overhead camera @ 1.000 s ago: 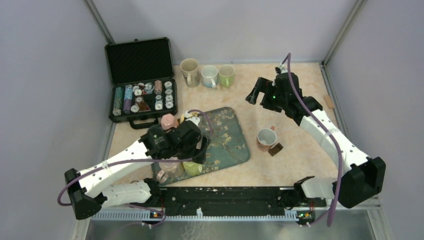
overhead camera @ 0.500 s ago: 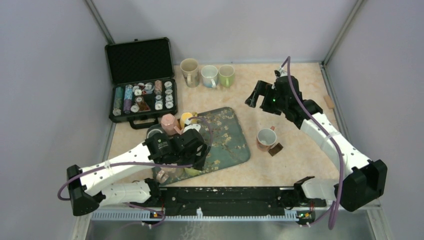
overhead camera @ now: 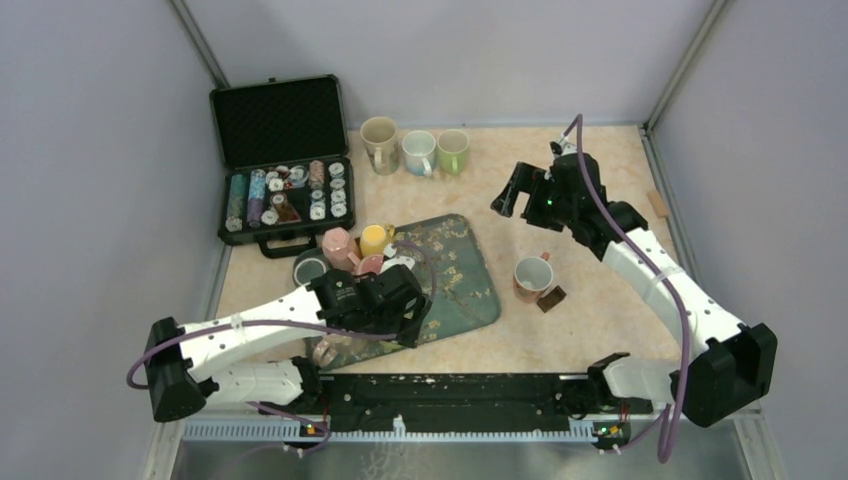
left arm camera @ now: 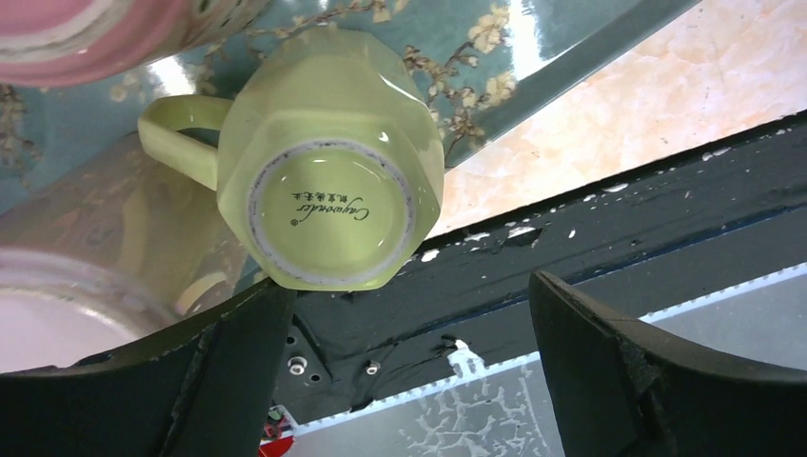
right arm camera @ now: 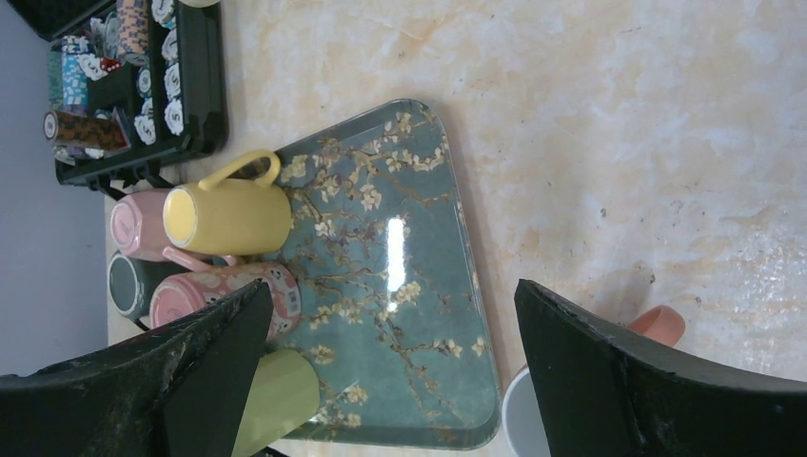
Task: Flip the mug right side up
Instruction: Move the cup to the tray.
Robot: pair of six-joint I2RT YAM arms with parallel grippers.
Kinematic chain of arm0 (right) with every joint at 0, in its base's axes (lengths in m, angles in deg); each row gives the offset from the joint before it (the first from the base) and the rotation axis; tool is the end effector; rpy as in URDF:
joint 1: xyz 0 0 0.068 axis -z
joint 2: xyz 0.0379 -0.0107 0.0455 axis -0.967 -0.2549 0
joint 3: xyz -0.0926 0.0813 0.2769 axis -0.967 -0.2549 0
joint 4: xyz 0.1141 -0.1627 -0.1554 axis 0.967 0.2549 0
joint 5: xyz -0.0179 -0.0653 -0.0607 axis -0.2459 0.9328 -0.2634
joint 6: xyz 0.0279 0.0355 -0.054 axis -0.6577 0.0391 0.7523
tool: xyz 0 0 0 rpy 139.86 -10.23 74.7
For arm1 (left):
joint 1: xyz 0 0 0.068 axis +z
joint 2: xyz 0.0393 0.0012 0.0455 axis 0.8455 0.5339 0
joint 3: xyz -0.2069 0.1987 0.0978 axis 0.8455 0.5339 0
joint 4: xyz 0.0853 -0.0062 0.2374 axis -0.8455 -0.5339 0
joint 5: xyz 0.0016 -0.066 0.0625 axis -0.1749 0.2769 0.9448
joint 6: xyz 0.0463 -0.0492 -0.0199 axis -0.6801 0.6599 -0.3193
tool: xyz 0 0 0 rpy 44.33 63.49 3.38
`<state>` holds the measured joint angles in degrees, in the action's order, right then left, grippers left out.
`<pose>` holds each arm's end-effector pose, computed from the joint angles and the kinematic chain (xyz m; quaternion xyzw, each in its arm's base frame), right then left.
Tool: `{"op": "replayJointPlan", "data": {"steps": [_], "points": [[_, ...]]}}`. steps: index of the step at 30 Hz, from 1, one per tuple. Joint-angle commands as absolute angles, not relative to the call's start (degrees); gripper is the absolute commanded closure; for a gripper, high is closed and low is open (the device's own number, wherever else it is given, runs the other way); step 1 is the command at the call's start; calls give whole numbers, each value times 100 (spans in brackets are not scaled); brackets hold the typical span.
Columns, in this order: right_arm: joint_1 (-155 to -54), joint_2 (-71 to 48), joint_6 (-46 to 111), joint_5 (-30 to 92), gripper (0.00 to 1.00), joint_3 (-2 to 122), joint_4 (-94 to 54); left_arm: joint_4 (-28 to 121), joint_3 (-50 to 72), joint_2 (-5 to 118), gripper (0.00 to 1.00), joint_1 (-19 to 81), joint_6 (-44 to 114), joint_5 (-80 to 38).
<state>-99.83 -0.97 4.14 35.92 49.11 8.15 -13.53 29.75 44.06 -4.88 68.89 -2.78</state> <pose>0.2450 0.1153 0.3523 0.0694 0.8830 0.2497 0.3913 0.0911 -0.1538 0.2735 0.1311 0.9695 -0.1012 0.1806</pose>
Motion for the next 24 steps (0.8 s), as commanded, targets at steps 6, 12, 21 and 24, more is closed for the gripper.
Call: {"op": "replayJointPlan", "data": {"steps": [6,12,21,24], "points": [[-10045,306,521,3733,1,4801,837,19,2858,4972,1,-544,6562,-720],[-10042,427,580,3833,1,4836,1006,374,2378,5779,2,-539,6393,-708],[-10039,942,634,4361,1,4871,1391,899,1799,6617,2,-280,5818,-1015],[-10048,1146,636,4488,1,4877,1480,1091,1644,6830,2,-153,5701,-1236]]}}
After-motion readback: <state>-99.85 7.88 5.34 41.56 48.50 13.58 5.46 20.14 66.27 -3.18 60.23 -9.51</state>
